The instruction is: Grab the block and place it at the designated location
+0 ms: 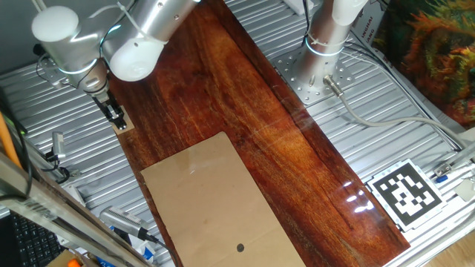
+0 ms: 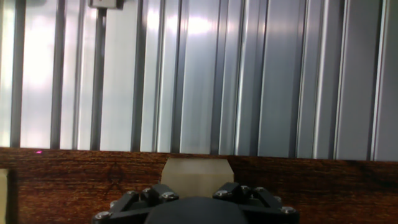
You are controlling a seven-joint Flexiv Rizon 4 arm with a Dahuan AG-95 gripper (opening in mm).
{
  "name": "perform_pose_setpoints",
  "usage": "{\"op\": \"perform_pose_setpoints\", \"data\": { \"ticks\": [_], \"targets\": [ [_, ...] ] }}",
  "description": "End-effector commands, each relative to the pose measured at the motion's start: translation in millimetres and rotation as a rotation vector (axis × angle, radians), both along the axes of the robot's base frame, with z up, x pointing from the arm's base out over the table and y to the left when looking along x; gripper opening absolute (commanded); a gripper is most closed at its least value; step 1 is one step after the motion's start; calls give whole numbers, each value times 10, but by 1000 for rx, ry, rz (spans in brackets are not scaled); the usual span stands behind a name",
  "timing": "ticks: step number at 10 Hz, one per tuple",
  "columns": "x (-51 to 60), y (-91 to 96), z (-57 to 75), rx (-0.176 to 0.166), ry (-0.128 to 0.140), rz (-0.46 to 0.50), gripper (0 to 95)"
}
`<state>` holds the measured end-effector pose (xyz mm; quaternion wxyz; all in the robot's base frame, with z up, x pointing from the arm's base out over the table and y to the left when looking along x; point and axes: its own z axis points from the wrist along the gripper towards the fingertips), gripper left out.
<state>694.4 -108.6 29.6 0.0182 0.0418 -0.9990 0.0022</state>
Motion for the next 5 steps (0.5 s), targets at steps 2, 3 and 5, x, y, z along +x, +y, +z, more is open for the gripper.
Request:
{"op": "perform_pose_setpoints", "data": {
  "ticks": [2, 3, 5],
  "targets": [
    [-4, 1, 67, 9, 3, -2, 380],
    [-3, 2, 81, 6, 4, 0, 380],
    [-3, 7, 148, 9, 4, -3, 380]
  ]
}}
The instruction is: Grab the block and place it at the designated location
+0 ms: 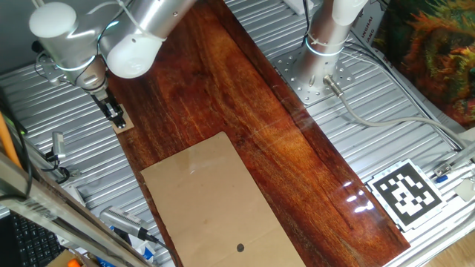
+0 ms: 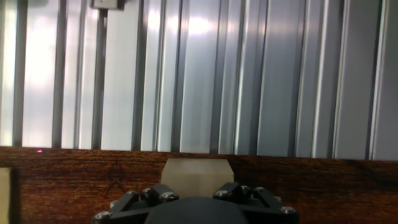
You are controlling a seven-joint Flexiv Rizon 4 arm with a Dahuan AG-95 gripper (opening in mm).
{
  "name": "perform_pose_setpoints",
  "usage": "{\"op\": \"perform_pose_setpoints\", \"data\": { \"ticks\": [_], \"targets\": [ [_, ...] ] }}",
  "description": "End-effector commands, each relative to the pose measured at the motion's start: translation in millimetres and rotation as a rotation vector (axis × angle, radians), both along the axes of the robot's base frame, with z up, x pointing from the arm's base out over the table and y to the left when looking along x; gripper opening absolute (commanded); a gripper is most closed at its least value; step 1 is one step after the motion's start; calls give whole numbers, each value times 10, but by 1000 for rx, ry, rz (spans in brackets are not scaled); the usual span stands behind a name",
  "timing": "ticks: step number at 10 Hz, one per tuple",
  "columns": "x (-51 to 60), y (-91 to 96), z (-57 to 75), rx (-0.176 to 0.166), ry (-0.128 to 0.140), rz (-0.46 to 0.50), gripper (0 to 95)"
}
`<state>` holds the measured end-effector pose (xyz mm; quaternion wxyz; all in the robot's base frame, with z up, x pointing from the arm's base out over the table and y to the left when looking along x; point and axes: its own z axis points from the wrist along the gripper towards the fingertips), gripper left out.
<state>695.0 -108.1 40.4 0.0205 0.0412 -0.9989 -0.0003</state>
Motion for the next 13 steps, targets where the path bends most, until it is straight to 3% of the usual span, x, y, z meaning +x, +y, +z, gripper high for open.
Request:
{"op": "perform_pose_setpoints", "data": {
  "ticks": [1, 4, 7, 11, 13],
  "targets": [
    [-18, 23, 85, 2, 1, -3, 380],
    [-118, 119, 142, 4, 3, -11, 380],
    [-319, 425, 214, -8, 2, -41, 380],
    [-715, 902, 238, -15, -1, -79, 380],
    [-857, 1122, 217, -19, -4, -98, 380]
  ]
}}
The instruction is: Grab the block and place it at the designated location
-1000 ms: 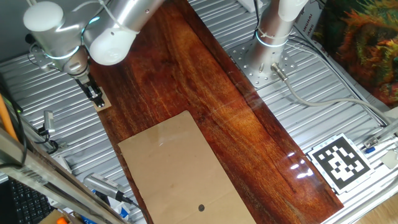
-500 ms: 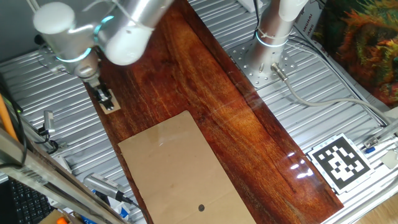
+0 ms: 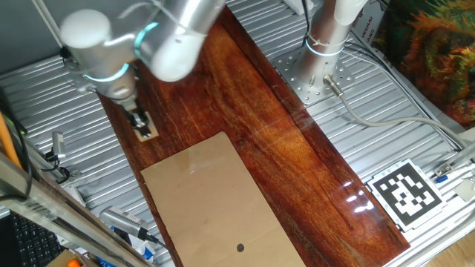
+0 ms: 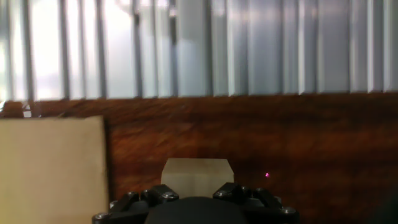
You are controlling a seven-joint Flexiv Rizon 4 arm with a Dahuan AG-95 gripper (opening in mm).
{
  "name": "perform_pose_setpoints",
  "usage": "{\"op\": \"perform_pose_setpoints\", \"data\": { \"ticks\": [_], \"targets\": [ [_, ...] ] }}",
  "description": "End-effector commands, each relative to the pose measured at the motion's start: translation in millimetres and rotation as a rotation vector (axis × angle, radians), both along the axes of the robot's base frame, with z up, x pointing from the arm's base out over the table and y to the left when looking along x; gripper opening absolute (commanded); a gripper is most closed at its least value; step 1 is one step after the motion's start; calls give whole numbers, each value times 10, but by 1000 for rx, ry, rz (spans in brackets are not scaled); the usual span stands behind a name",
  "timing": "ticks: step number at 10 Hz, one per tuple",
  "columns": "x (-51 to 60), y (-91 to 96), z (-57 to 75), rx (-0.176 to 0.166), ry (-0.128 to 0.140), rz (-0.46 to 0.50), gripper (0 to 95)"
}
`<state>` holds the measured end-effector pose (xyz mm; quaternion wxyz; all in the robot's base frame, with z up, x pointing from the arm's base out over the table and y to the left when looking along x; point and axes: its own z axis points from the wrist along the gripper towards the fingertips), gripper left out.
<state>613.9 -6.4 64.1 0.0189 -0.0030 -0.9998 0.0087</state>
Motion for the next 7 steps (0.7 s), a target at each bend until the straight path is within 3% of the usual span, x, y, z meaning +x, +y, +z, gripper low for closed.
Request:
{"op": "perform_pose_setpoints", "data": {
  "ticks": [1, 7],
  "targets": [
    [-93, 235, -32, -1, -1, -22, 380],
    [-216, 1073, -16, -17, -12, -81, 380]
  ]
}}
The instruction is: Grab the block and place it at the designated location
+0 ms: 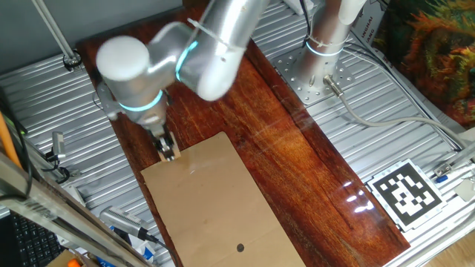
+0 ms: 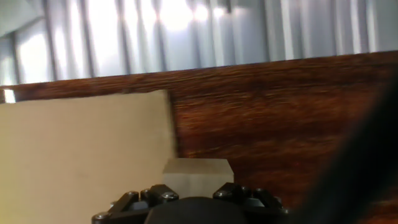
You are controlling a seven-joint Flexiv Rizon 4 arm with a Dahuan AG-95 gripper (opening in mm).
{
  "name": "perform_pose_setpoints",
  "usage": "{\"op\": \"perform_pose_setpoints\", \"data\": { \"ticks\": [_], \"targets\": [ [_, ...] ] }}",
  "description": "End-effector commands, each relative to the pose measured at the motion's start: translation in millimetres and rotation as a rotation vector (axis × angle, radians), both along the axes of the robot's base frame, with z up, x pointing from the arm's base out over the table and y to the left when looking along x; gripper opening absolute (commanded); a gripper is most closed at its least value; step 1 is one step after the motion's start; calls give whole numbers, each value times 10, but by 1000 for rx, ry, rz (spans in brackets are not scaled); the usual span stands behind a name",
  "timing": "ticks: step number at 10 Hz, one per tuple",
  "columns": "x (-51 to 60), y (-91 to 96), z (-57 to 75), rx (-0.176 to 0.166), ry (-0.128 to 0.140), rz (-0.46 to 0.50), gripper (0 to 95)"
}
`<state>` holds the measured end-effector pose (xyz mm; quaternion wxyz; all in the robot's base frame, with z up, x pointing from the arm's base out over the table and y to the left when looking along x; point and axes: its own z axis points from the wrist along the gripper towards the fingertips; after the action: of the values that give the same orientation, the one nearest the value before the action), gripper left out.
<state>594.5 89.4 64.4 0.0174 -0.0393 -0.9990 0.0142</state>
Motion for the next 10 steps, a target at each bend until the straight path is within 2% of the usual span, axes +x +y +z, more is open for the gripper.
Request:
{"op": "perform_pose_setpoints", "data": {
  "ticks": [1, 2, 5, 7, 10],
  "targets": [
    [-48, 221, -29, -11, -9, -8, 380],
    [-89, 366, -28, -11, -13, -17, 380],
    [-156, 573, -8, -11, -16, -31, 380],
    [-180, 640, 8, -9, -20, -38, 380],
    [-180, 640, 11, -9, -24, -30, 380]
  ]
}}
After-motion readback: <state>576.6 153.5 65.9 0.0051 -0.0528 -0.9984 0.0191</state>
